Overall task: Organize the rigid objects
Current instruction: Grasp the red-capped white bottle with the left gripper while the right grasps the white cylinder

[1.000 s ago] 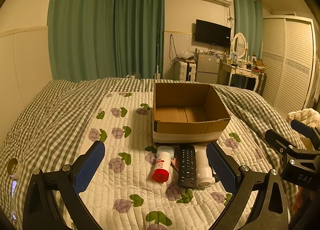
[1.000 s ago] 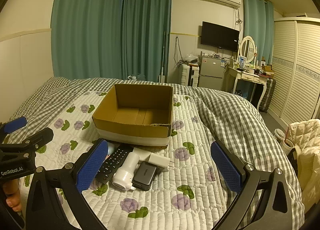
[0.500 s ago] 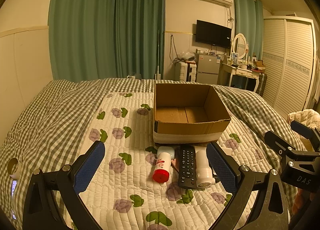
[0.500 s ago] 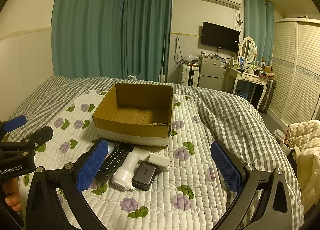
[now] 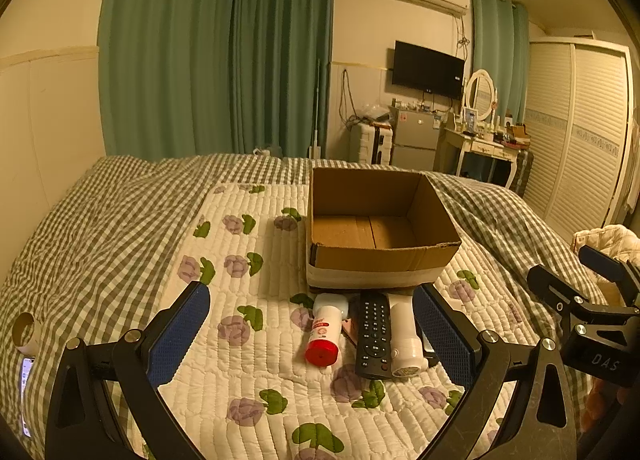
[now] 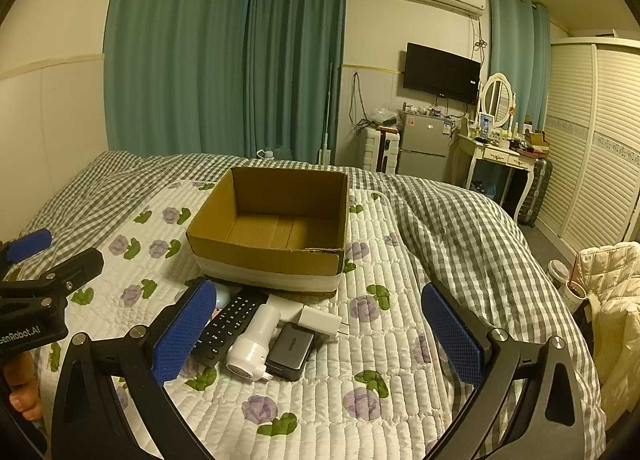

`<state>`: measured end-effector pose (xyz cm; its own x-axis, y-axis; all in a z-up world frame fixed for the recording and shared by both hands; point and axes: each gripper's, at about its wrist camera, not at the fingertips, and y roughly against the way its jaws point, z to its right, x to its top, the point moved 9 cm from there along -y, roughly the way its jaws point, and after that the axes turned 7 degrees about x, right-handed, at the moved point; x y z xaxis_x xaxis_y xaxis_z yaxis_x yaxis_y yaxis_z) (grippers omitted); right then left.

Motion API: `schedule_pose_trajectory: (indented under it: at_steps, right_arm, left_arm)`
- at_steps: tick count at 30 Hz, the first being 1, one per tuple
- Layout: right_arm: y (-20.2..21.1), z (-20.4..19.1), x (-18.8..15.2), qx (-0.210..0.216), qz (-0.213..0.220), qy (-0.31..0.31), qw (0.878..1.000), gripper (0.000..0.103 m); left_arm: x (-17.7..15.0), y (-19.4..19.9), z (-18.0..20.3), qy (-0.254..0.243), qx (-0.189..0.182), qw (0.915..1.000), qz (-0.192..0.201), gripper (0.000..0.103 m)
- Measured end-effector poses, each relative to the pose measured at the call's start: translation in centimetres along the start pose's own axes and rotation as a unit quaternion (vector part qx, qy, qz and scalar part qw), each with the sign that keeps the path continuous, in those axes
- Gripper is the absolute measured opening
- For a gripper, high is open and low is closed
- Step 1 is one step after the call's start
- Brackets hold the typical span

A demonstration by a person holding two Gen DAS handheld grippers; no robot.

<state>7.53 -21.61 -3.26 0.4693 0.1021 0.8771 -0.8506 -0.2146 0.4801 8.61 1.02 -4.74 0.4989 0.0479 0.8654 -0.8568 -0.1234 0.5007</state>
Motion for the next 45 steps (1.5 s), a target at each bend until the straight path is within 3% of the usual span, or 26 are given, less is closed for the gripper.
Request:
schedule_pose_trajectory:
  at_steps: [5,10,17,21,25,26,27,30,36,38,41,45]
  right_arm:
    - [-1.6,-0.5,0.4,0.007,-0.024,0.007,1.000,0.103]
    - [-5.2,-0.3,-0.2,0.002,-0.056,0.014,0.998,0.103]
    - [-10.4,1.6,-2.8,0.002,-0.102,-0.028,0.994,0.103]
    - [-11.8,1.5,-4.1,0.000,-0.121,-0.011,0.993,0.103]
    - [-12.7,0.8,-5.2,-0.002,-0.140,0.012,0.990,0.103]
    - [-13.0,0.6,-5.5,0.001,-0.146,0.015,0.989,0.103]
    - [-13.1,0.5,-5.6,0.004,-0.148,0.016,0.989,0.103]
    - [-13.3,-0.1,-6.3,0.015,-0.164,0.017,0.986,0.100]
    - [-13.9,-2.8,-8.6,0.065,-0.212,0.014,0.975,0.074]
    - [-14.1,-4.0,-9.5,0.072,-0.225,0.029,0.971,0.061]
    - [-14.6,-5.7,-10.5,0.088,-0.245,0.039,0.965,0.050]
    - [-15.8,-7.4,-11.5,0.094,-0.265,0.050,0.958,0.046]
  left_arm:
    - [0.0,-2.3,0.1,-0.016,0.006,0.9995,-0.027,0.103]
    - [-1.7,-7.2,-0.2,-0.012,0.013,0.9962,-0.085,0.102]
    - [-6.3,-13.8,0.4,-0.023,0.018,0.9826,-0.183,0.080]
    - [-8.5,-15.8,1.2,-0.016,-0.010,0.9736,-0.227,0.071]
    - [-9.5,-15.8,2.6,-0.040,-0.035,0.9705,-0.235,0.059]
    - [-9.7,-15.7,3.2,-0.050,-0.045,0.9686,-0.239,0.043]
    - [-10.1,-15.7,3.7,-0.058,-0.054,0.9661,-0.246,0.037]
    - [-9.8,-15.0,3.8,-0.068,-0.049,0.9677,-0.238,0.037]
    - [-7.7,-13.2,1.9,-0.055,-0.028,0.9768,-0.205,0.037]
    - [-7.1,-13.0,1.1,-0.055,-0.017,0.9788,-0.196,0.037]
    - [-6.5,-12.8,0.6,-0.054,-0.012,0.9809,-0.187,0.037]
    - [-6.4,-13.0,0.3,-0.046,-0.018,0.9810,-0.187,0.037]
